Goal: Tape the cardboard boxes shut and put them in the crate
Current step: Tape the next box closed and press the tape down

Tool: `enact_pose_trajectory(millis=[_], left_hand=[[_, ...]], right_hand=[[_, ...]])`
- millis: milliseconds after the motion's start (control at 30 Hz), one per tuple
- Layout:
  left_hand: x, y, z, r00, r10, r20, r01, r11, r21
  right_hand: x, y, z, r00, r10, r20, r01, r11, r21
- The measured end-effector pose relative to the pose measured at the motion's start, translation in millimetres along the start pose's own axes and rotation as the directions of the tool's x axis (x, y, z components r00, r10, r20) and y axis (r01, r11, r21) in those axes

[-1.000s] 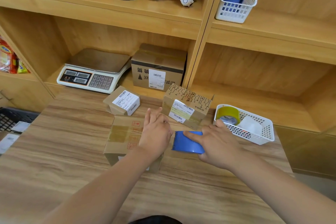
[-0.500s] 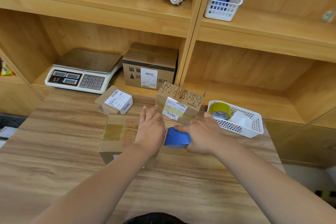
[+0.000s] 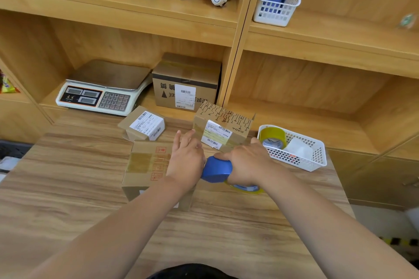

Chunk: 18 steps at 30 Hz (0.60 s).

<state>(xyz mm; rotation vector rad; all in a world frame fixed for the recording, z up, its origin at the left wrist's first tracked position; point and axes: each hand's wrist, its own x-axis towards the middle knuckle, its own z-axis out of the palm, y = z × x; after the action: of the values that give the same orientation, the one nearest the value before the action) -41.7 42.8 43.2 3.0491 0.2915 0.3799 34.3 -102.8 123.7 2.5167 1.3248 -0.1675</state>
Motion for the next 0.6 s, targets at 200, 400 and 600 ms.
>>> enact_pose_trajectory(millis=[200,400,600], left_hand=[[-2.1,-6.1,-0.1,0.999,0.024,-0.023,-0.026,0.996,-0.091],[-3.0,-9.0,5.9,0.997,-0.071,-0.014,0.064,0.963,-0.261],[-0.5,-10.7,-0.2,0.992,-0.123,0.031,0.124,0.879,-0.461]], right_hand=[[-7.0,26.4,38.0,0.998,0.054,0.014,-0.054,0.998,0.026],[-20.9,22.4,94.7,0.979,0.186,0.082,-0.183,0.982,-0.050],[-30.1,1.7,138.6,0.970,0.218,0.109,-0.221,0.975,0.013]])
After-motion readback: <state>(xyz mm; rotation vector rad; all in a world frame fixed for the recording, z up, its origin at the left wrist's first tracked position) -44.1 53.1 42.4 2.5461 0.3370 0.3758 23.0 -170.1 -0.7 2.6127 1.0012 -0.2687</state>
